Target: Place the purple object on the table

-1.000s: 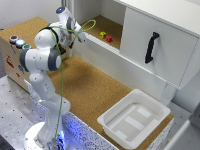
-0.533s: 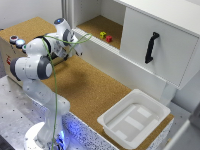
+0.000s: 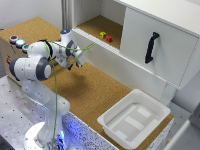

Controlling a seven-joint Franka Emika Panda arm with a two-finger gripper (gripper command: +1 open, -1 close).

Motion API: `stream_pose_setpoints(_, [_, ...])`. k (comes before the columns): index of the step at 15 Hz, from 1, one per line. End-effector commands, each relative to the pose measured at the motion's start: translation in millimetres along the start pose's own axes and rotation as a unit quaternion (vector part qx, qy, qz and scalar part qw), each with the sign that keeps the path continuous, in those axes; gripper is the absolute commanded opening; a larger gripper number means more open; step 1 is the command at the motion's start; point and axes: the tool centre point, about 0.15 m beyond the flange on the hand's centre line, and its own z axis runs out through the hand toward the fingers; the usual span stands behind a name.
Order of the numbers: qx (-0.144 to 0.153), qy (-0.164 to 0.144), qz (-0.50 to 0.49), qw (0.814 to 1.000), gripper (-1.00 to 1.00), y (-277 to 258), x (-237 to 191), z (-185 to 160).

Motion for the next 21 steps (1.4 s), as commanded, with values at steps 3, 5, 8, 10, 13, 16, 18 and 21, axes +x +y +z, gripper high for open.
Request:
stream_pose_setpoints(3, [0.073, -0.027, -0.059, 0.995, -1.0, 28.6, -23.7, 58.9])
stream_pose_setpoints(5, [0.066, -0.026, -0.069, 0.995, -1.0, 24.5, -26.7, 59.3])
stream_pose_setpoints(8, [0.059, -0.033, -0.071, 0.995, -1.0, 22.4, -30.2, 61.7])
stream_pose_setpoints(10, [0.056, -0.029, -0.067, 0.996, 1.0, 19.8, -32.8, 52.3])
stream_pose_setpoints(13, [0.042, -0.016, -0.043, 0.998, 1.0, 14.8, -40.6, 30.0])
stream_pose_setpoints(16, [0.055, -0.011, -0.015, 0.998, 1.0, 11.6, -48.3, 3.0])
stream_pose_setpoints(18, [0.063, -0.008, -0.014, 0.998, 1.0, 6.3, -39.5, -19.0])
stream_pose_setpoints(21, [0.058, -0.065, -0.052, 0.995, 1.0, -13.6, -7.6, -42.4])
